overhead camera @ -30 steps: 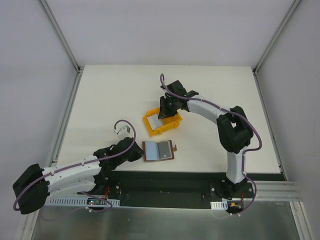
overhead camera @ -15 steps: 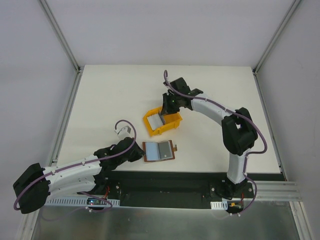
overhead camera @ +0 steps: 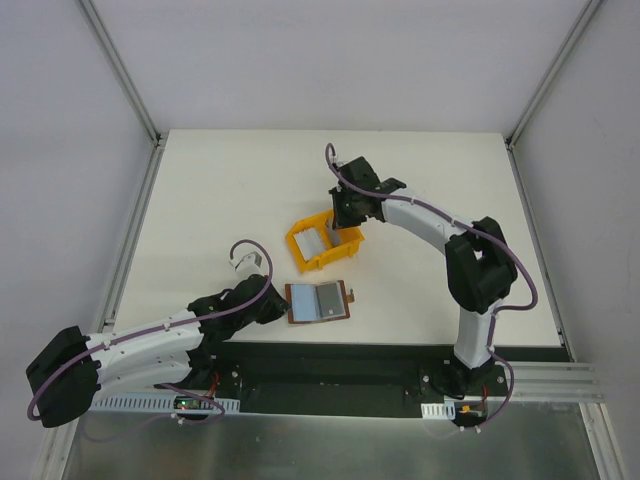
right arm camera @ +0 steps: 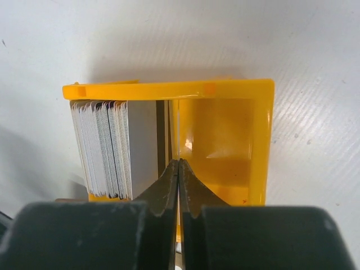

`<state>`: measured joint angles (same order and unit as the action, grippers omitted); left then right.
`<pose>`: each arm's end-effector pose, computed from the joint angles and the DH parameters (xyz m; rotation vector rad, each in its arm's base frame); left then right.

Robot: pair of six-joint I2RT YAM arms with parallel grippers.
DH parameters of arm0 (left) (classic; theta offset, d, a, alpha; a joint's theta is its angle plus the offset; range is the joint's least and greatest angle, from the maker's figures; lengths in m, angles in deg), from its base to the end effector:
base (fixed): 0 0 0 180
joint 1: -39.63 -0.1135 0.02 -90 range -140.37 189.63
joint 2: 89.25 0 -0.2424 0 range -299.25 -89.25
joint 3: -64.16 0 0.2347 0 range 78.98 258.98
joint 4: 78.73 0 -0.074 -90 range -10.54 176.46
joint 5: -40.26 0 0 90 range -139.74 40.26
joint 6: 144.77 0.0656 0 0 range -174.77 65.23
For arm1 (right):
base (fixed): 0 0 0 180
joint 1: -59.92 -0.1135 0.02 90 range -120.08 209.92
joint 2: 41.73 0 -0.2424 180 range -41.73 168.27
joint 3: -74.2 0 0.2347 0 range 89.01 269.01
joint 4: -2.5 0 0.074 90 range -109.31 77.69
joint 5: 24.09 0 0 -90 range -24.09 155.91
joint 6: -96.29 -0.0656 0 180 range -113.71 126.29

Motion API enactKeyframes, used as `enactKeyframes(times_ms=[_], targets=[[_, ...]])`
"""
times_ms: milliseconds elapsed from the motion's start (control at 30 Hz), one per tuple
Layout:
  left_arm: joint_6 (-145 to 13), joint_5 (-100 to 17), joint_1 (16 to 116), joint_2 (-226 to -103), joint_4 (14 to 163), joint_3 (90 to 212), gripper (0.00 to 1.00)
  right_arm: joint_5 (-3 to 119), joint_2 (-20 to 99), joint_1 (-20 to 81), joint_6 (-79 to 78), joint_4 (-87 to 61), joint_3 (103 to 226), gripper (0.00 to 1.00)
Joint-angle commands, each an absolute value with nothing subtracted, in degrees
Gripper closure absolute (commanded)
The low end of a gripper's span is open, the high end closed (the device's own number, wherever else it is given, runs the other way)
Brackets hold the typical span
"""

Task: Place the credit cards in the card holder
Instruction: Pick up the credit card from the storage box, then insert the credit card into the card holder.

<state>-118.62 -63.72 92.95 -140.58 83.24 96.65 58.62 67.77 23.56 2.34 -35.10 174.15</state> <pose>0.1327 -0.1516 0.1444 -0.3558 2.3056 -0.8448 0.3389 0.2598 0.2011 -0.7394 2.3256 0.4757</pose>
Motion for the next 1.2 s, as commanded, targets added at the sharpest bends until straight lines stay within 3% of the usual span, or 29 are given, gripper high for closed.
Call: enactKeyframes(times_ms=[0,267,633,867,1167], targets=[[-118.58,-63.01,93.5,-140.4,84.09,97.52,1.0,63.36,61.73,22.83,5.41,-35.52,174.71,1.0],[-118.75,-62.93,93.5,-139.08,84.09,96.38,1.0,63.63,50.41,22.74,4.09,-33.94,171.2,1.0],[-118.93,-62.75,93.42,-138.2,84.09,95.5,1.0,63.79,34.04,14.06,-8.03,-28.75,149.32,1.0],[-119.28,-62.4,93.5,-138.46,84.17,95.06,1.0,63.72,35.87,6.57,-19.63,-16.29,135.78,1.0],[-120.25,-61.17,93.5,-140.49,84.17,94.1,1.0,65.39,40.98,5.51,-21.93,-12.93,134.54,1.0]])
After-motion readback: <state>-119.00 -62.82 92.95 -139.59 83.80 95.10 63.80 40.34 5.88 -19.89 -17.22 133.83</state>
